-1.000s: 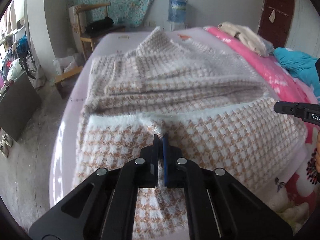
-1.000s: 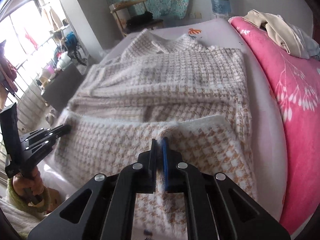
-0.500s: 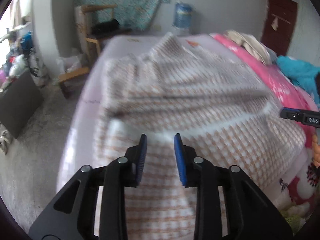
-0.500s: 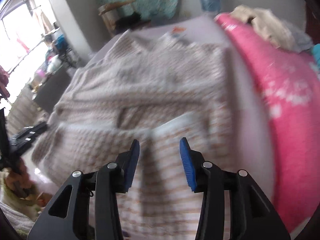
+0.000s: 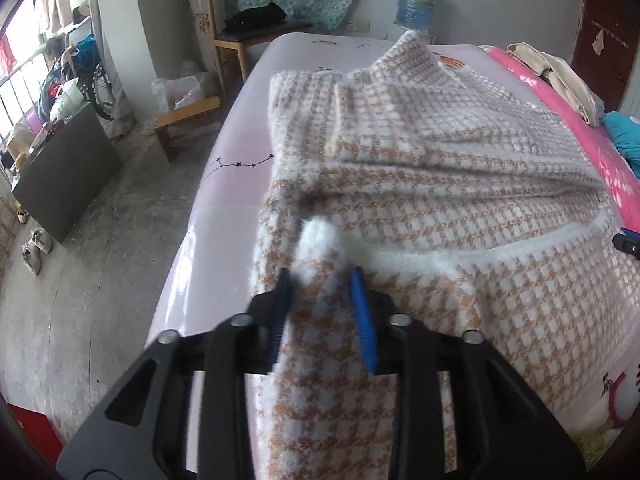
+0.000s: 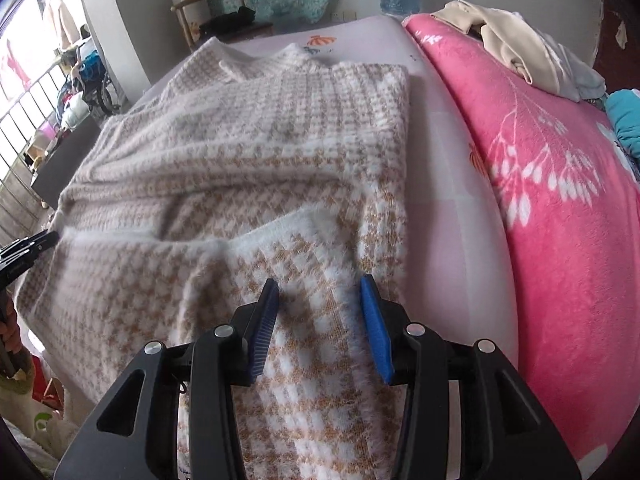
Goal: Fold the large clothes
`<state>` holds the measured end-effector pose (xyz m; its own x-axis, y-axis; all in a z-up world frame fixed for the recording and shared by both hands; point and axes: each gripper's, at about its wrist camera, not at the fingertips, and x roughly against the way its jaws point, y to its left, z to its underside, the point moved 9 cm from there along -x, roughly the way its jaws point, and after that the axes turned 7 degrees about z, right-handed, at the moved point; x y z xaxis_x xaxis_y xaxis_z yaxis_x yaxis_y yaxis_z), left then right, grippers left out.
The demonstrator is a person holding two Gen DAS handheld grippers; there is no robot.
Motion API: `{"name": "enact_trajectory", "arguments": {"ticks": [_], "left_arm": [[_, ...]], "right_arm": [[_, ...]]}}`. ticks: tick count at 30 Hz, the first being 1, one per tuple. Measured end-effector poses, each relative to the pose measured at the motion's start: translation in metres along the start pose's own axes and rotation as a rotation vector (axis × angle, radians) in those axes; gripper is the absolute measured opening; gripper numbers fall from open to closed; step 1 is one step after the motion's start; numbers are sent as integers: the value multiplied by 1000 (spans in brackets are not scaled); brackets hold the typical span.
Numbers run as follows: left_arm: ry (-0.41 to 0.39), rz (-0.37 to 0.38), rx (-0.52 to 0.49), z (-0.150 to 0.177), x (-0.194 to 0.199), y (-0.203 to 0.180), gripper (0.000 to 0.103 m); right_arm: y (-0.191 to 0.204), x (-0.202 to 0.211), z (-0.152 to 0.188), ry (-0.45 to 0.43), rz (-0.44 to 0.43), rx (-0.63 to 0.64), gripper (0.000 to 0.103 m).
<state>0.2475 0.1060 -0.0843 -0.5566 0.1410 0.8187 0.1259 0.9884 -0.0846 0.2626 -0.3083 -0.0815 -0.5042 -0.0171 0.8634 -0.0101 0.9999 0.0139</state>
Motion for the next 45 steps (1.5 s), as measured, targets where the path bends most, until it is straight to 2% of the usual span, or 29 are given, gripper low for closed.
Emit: {"name": "enact_trajectory", "arguments": {"ticks": [2, 3, 4, 6, 9, 13, 16, 19, 24, 27, 29, 31, 33, 35, 37, 39, 41, 43, 45], "left_arm": [[-6, 0, -1, 0, 2, 0, 16], [-11, 3, -4, 0, 3, -1, 14], [-17, 5, -8, -1, 5, -2, 12], [-32, 1, -17, -2, 8, -4, 11], [-78, 4, -10, -12, 19, -5, 10], [-174, 41, 15, -40, 40, -3, 9], [-209, 30, 5, -56, 39, -2, 9], [-202, 37, 25, -62, 20, 2, 9], [-137, 33, 63, -52, -24, 8, 9], [-142, 20, 52, -46, -30, 8, 10], [-139, 4, 38, -46, -30, 6, 11], [-135, 0, 37, -47, -29, 5, 11], [-135, 5, 45, -47, -29, 6, 11], [-134, 3, 47, -46, -29, 6, 12], [-133, -1, 45, -46, -27, 6, 13], [-141, 4, 53, -47, -25, 6, 16], [-166, -11, 69, -49, -14, 9, 32], [-217, -24, 67, -52, 5, 9, 43], [-279, -3, 53, -52, 30, 2, 46]], "right_arm": [[2, 1, 0, -3, 12, 23, 39], [2, 1, 1, -3, 29, 41, 33], [2, 1, 2, -1, 38, 48, 22], [3, 0, 3, 8, 31, 51, 9], [4, 12, -3, -45, 34, 43, 7], [-5, 38, -30, -147, 48, 14, 7], [-8, 42, -48, -194, 60, 11, 7], [-10, 27, -53, -186, 71, 1, 7], [-15, -17, -43, -112, 81, -27, 7], [-15, -31, -38, -80, 68, -43, 8], [-14, -25, -41, -82, 63, -45, 10], [-14, -10, -42, -101, 52, -53, 17], [-10, 18, -47, -169, 40, -43, 23], [9, 48, -48, -246, -26, -6, 30], [36, 60, -44, -256, -129, 36, 30], [76, 57, -33, -216, -229, 116, 30], [106, 44, -24, -173, -280, 176, 30], [127, 27, -18, -125, -295, 209, 30], [139, -2, -12, -67, -269, 232, 30]]}}
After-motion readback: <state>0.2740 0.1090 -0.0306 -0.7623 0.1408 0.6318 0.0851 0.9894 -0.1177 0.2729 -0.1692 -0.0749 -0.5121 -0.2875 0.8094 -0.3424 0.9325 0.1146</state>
